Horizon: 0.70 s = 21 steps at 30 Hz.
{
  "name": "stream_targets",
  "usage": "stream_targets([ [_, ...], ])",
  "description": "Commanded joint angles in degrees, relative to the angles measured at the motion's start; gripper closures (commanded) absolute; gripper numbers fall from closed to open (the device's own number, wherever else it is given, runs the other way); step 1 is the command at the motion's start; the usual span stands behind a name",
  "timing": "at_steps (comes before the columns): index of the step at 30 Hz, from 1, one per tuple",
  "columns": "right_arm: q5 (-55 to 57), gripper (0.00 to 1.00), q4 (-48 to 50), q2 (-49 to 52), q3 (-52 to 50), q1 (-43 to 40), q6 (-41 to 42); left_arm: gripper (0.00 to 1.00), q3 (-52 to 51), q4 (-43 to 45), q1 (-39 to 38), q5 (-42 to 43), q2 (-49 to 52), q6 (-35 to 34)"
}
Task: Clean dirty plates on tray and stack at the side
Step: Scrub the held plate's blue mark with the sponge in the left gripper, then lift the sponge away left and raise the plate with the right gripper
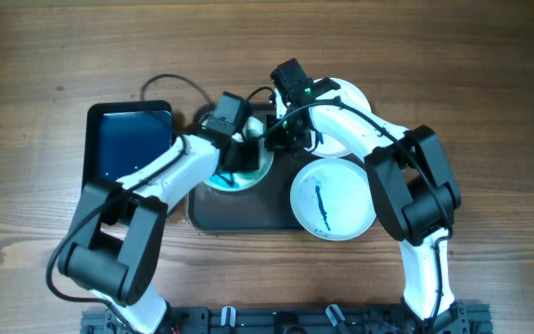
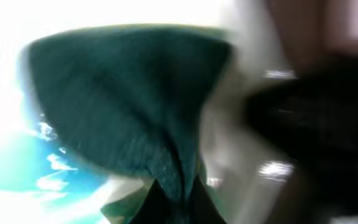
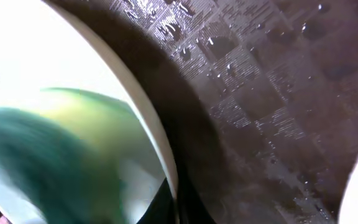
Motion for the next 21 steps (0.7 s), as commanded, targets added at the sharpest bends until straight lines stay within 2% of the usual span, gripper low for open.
stream_targets([
  [1, -2.03, 0.96, -0.26, 1.27, -0.35, 0.31, 0.37, 0.96, -0.15, 2.95, -0.55, 9.51, 0.39, 4.81],
  [6, -2.38, 0.96, -0.57, 1.27, -0.35, 0.31, -0.72, 0.96, 5.14, -2.25, 5.90, 9.38, -0.35, -0.79],
  [12, -1.22, 0.96, -0.90, 0.59, 0.63, 0.31, -1.22, 0.96, 14.01, -12.59, 13.75, 9.35, -4.26, -1.01],
  [16, 8.79, 0.96, -3.32, -3.82, 1.11, 0.42, -2.19, 0.96, 17.20, -18.21, 18.40, 9.35, -7.69, -1.01],
  [21, 23.15, 0.96, -6.25, -11.37, 1.11, 1.20, -3.89, 0.96, 17.20, -19.56, 22.29, 9.33, -8.61, -1.03],
])
